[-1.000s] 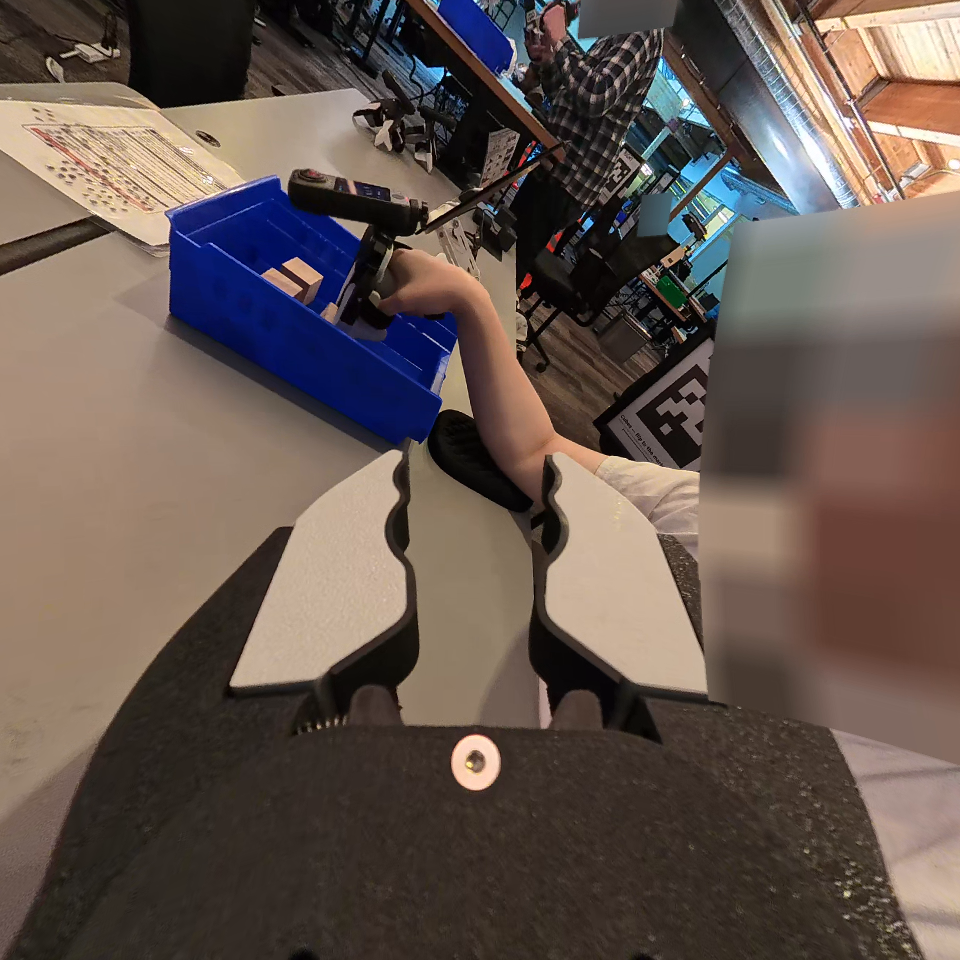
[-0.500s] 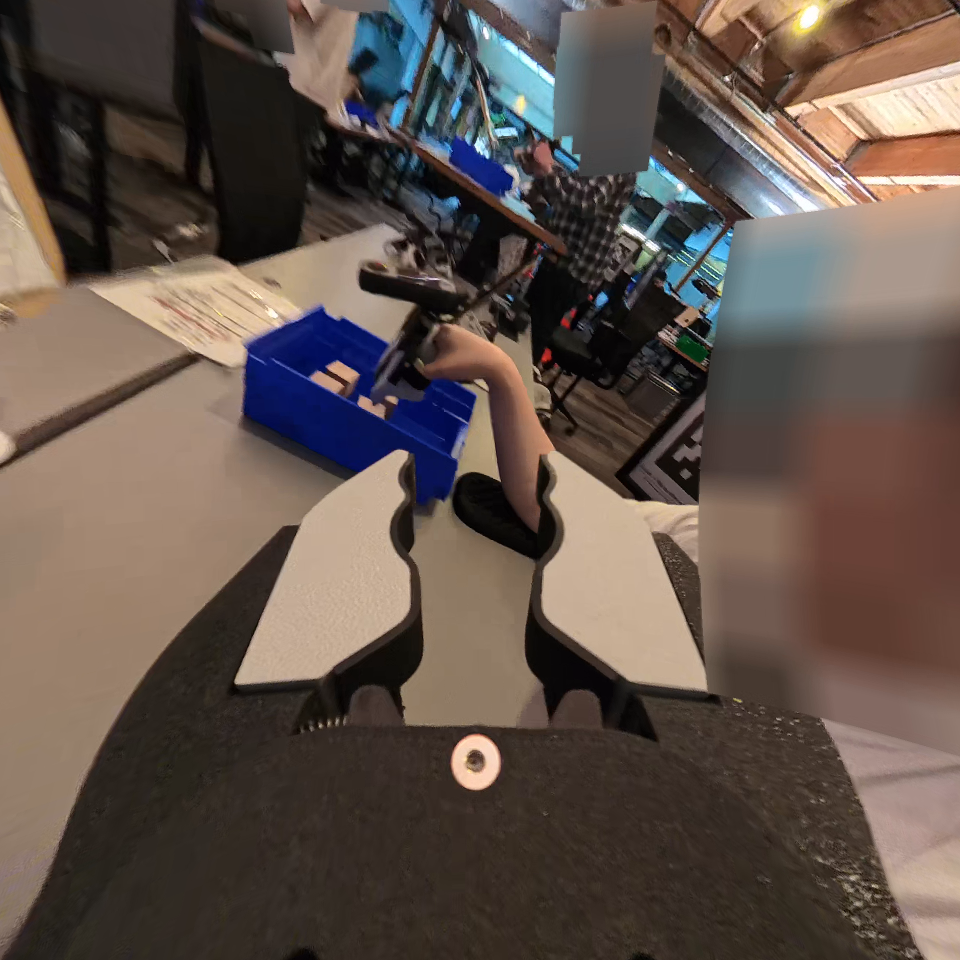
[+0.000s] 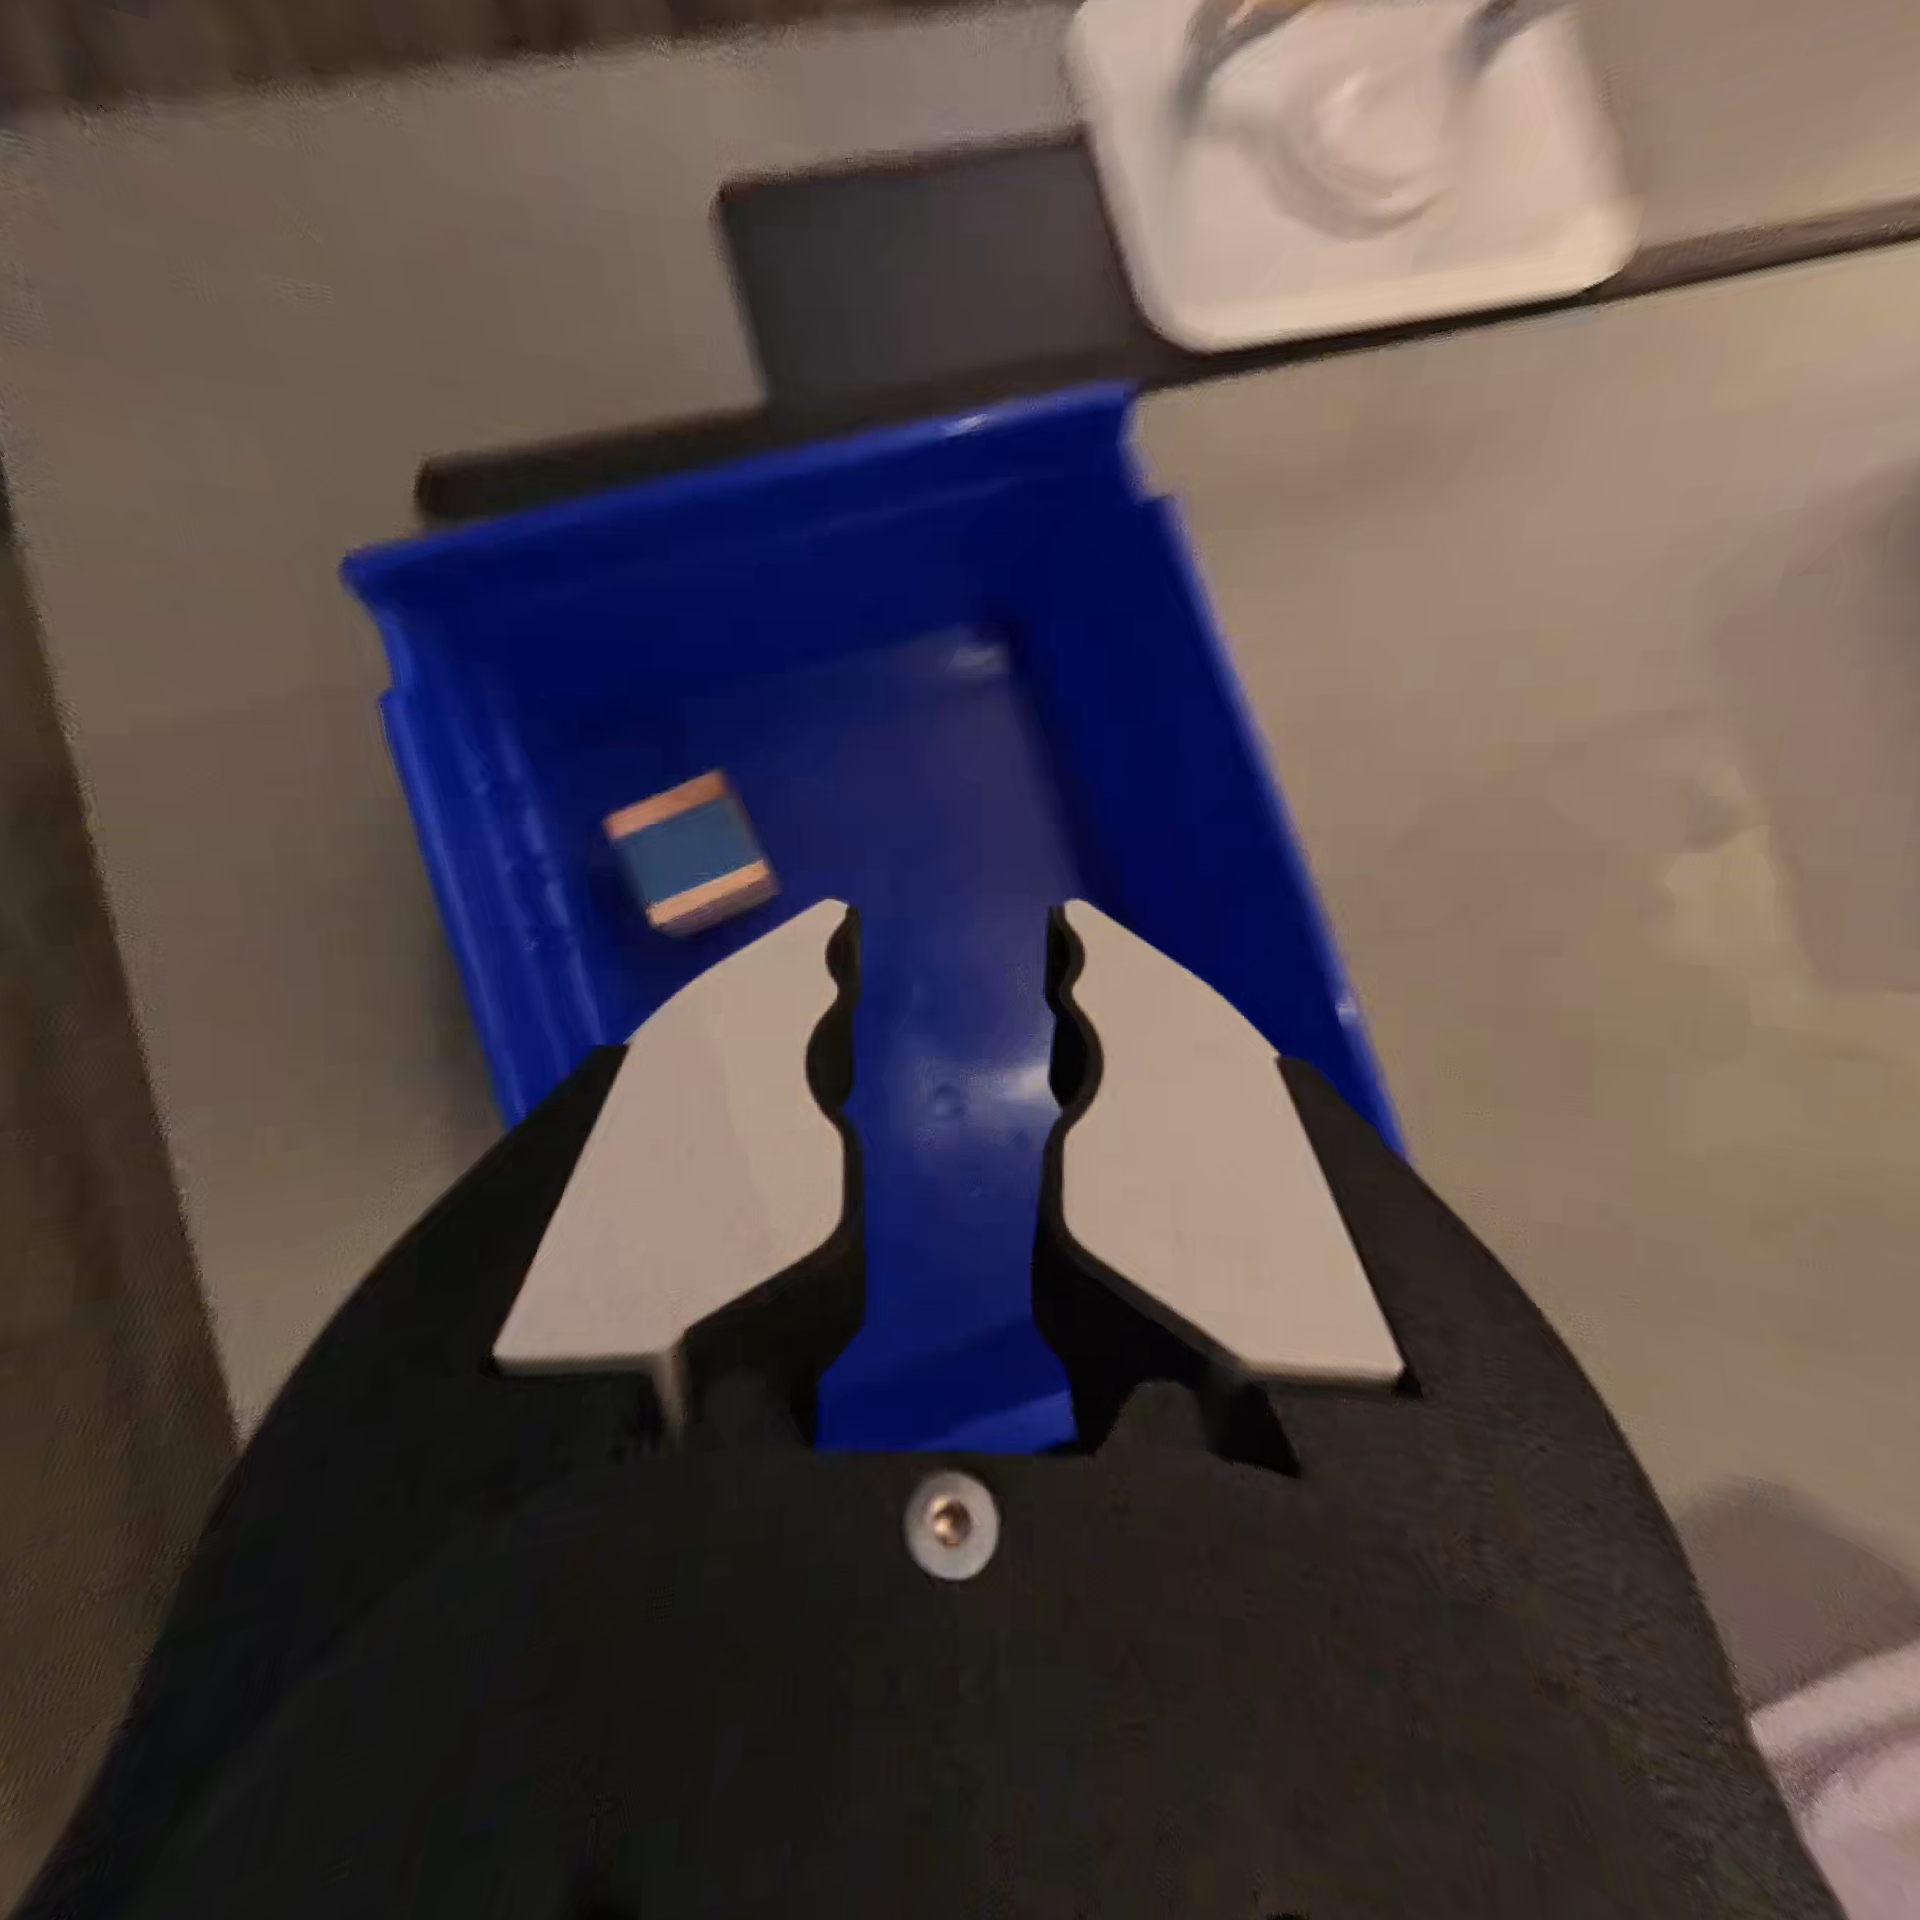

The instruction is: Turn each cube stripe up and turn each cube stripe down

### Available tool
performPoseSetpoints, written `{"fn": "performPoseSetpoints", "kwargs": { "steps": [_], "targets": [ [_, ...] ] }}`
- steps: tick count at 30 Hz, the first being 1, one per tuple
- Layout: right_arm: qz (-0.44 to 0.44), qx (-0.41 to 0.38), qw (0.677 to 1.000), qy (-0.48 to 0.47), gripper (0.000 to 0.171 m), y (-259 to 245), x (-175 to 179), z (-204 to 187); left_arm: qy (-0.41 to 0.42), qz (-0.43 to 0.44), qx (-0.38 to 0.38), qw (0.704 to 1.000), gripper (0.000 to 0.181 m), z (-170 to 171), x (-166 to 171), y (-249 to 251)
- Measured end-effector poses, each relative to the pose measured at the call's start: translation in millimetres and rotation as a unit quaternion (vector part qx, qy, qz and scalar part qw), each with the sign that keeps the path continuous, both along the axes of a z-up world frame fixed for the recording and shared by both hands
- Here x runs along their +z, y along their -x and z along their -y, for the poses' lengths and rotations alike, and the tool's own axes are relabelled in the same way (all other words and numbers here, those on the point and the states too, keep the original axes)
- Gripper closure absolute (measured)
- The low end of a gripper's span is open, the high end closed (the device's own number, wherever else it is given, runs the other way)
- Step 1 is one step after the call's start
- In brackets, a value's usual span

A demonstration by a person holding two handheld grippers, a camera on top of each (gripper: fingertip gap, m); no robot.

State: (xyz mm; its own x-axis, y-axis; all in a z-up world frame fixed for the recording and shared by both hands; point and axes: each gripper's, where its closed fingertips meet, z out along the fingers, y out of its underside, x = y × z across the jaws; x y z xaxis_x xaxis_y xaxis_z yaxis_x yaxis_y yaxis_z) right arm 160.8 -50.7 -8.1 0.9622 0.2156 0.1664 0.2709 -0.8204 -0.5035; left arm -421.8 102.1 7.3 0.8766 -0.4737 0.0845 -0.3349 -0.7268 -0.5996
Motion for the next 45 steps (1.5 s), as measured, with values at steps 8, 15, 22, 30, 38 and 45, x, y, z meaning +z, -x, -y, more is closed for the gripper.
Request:
{"fn": "performPoseSetpoints", "kwargs": {
  "steps": [8, 15, 22, 30, 38, 45],
  "targets": [
    [0.013, 0.002, 1.000, 0.018, 0.127, 0, -8, -1, 0.111, -0.102, 0.137, 0.979, 0.125, -46, -85, 40],
    [0.024, 0.009, 0.999, 0.033, 0.127, 2, -13, 1, 0.131, -0.130, 0.165, 0.969, 0.123, -59, -115, 50],
    [0.037, 0.023, 0.998, 0.049, 0.127, 9, -19, 1, 0.133, -0.139, 0.167, 0.967, 0.129, -68, -128, 52],
    [0.044, 0.028, 0.997, 0.061, 0.127, 11, -24, 1, 0.137, -0.178, 0.162, 0.961, 0.131, -68, -134, 53],
    [0.052, 0.034, 0.995, 0.078, 0.127, 12, -31, 2, 0.131, -0.219, 0.149, 0.955, 0.135, -70, -138, 53],
    [0.060, 0.036, 0.994, 0.085, 0.128, 13, -34, 2, 0.119, -0.164, 0.119, 0.972, 0.135, -66, -118, 39]
  ]
}}
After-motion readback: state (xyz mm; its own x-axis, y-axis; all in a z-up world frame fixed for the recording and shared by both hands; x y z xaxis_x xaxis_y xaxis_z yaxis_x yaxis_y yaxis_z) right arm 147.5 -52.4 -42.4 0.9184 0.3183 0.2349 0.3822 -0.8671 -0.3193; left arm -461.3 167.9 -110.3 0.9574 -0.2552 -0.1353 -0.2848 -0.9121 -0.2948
